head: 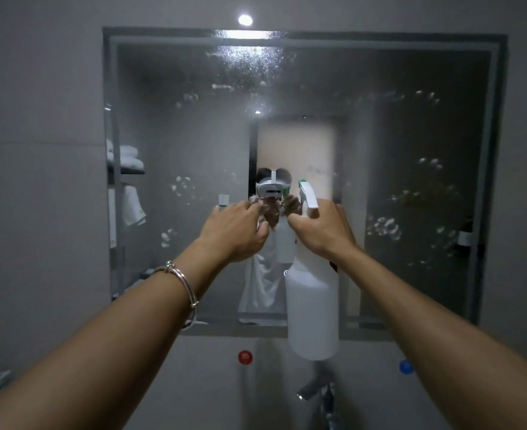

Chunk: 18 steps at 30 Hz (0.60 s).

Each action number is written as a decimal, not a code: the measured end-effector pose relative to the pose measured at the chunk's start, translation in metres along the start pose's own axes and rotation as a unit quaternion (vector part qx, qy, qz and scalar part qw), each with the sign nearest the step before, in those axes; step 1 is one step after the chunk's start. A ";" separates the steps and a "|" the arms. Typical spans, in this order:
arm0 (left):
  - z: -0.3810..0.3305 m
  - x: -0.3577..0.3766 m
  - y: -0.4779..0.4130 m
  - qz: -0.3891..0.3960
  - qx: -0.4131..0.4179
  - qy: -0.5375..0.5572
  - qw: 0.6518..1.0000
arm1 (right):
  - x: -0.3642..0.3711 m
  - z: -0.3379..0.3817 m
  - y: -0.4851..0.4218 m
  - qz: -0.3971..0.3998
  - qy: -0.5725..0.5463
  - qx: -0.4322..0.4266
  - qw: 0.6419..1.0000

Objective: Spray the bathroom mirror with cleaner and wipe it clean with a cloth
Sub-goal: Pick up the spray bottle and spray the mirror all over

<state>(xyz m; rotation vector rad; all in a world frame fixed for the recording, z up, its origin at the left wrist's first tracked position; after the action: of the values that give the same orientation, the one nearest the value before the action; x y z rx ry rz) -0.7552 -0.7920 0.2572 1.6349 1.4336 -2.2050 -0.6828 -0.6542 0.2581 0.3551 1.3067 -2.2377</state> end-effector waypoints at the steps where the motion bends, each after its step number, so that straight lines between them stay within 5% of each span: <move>1: 0.006 -0.002 0.003 0.001 -0.004 -0.001 1.000 | 0.005 0.006 0.000 0.001 0.002 -0.010 1.000; 18: 0.107 -0.029 0.045 0.005 -0.078 -0.043 0.996 | 0.085 0.094 0.015 0.074 -0.021 -0.062 0.995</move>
<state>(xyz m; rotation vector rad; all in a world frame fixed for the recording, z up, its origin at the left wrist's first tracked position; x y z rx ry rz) -0.7973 -0.9035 0.2525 1.4754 1.5278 -2.0721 -0.7421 -0.7679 0.2543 0.3450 1.3444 -2.0211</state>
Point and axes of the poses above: each hand's wrist, its own y-axis away from the middle knuckle, its own x-axis out of the palm, z = x × y, the point moved 4 cm from there along -y, towards the middle knuckle, and after that the axes turned 3 degrees about y, right-handed, at the moved point
